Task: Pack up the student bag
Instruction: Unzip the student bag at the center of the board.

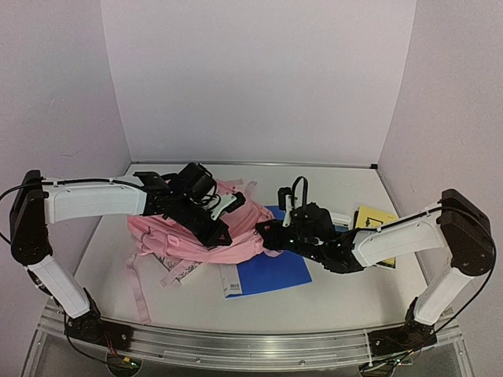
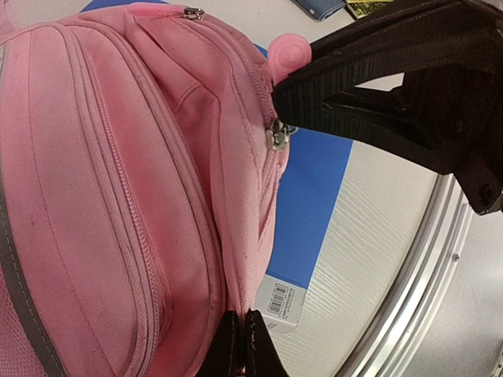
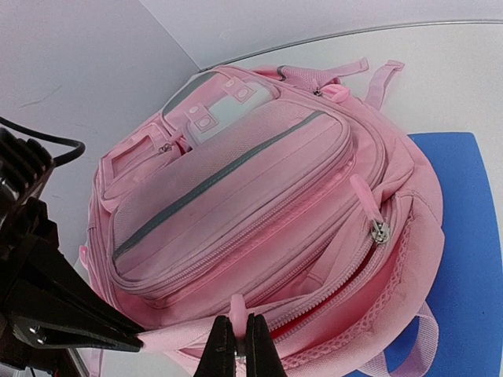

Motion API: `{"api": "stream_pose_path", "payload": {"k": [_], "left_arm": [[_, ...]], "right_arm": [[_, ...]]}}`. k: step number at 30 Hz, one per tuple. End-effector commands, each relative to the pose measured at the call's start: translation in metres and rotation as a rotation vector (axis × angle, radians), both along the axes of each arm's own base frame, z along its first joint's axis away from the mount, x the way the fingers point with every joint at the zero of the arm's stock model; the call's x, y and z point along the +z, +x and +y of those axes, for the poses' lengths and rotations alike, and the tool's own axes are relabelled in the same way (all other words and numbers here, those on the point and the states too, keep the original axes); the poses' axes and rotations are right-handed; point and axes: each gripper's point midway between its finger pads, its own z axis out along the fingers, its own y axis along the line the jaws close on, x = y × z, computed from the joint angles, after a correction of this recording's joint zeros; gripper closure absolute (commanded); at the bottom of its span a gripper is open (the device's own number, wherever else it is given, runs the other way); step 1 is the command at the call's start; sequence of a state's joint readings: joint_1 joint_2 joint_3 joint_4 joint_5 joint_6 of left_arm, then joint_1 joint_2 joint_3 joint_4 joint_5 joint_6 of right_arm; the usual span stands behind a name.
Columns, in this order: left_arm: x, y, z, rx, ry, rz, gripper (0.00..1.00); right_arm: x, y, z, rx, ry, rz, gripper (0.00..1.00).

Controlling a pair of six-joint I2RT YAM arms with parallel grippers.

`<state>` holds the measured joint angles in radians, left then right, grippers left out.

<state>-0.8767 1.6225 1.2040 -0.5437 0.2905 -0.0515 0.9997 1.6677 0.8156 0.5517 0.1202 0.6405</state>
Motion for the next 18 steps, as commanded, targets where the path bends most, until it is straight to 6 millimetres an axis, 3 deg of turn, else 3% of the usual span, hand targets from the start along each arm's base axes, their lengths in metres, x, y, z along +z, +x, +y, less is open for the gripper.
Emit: {"api": "stream_pose_path", "payload": {"k": [1, 6, 12, 18], "left_arm": [[0.035, 0.022, -0.006, 0.064, -0.126, -0.050, 1.00], [0.048, 0.031, -0.008, 0.068, -0.249, 0.065, 1.00], [0.061, 0.043, -0.008, 0.069, -0.322, 0.122, 1.00], [0.070, 0.042, -0.016, 0.023, -0.383, 0.189, 1.00]], "right_arm": [[0.051, -0.004, -0.002, 0.036, 0.079, -0.121, 1.00], [0.063, -0.016, -0.003, 0.057, 0.076, -0.168, 1.00], [0.062, -0.028, 0.010, 0.085, 0.055, -0.198, 1.00], [0.066, -0.042, 0.025, 0.089, 0.089, -0.228, 1.00]]}}
